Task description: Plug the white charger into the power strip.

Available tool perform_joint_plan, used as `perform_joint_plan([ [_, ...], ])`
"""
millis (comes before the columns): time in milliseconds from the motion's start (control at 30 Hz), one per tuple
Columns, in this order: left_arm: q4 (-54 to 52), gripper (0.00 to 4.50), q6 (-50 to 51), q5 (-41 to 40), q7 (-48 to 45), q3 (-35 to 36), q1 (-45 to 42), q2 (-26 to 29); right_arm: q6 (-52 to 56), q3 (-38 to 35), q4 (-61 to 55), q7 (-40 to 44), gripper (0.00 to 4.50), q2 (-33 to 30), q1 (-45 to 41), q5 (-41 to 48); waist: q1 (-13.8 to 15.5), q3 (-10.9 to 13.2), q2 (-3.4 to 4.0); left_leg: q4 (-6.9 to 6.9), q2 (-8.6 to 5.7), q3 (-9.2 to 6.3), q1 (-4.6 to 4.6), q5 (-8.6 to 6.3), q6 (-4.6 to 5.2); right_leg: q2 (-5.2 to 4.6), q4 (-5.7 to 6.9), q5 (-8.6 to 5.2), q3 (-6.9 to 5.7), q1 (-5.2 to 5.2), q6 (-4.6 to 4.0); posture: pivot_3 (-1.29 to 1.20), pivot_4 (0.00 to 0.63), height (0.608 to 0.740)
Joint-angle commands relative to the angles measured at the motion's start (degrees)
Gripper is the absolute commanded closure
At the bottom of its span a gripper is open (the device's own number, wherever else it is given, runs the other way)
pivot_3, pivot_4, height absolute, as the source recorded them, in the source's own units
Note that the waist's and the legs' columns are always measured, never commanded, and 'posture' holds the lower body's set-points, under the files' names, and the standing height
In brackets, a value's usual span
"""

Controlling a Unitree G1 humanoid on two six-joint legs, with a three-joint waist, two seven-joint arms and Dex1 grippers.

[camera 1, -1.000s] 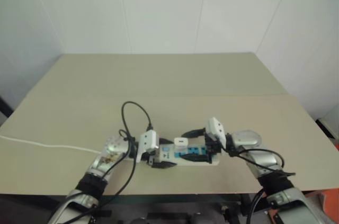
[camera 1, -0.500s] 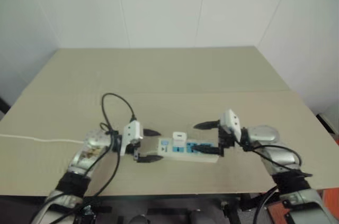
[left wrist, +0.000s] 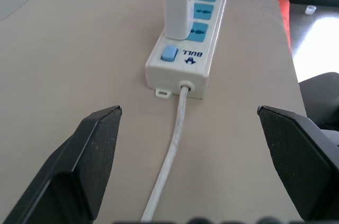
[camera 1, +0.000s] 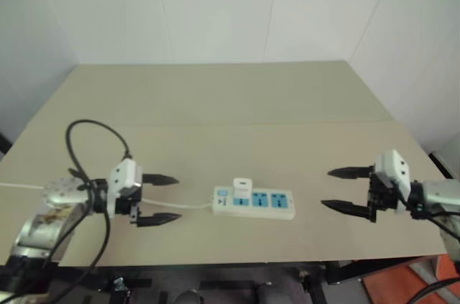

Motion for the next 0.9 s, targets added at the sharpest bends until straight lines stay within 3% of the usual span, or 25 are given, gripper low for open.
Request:
perform_joint_plan([
  [33,-1.5,0.01,1.2,-1.8,1.4,4.3,1.4,1.4,-1.3,-3.8,-2.0,-2.2,0.00,-0.6,2.0,0.1,0.0,0.0,0.00,0.00,0.00,0.00,-0.01,0.00,0.00,0.00,-0.01,0.00,0.00,0.00,0.00,0.00,0.150,0.740],
  [233,-4.1,0.01,1.9,-2.2,2.6,5.6,4.7,1.0,-0.8,-6.6,-2.9,-2.8,0.00,-1.8,4.9,0.8,0.1,0.0,-0.01,0.00,0.00,0.05,-0.01,0.00,0.00,-0.01,-0.01,0.00,0.04,-0.01,0.01,0.00,0.150,0.740],
  [900,-5.2,0.01,3.5,-3.0,3.8,3.3,2.9,0.6,0.5,-7.1,-5.6,-5.0,0.00,-2.3,6.3,0.9,0.1,0.0,-0.02,0.02,-0.01,0.07,0.06,0.02,-0.04,0.01,0.04,0.03,0.08,0.05,0.01,0.00,0.150,0.740],
])
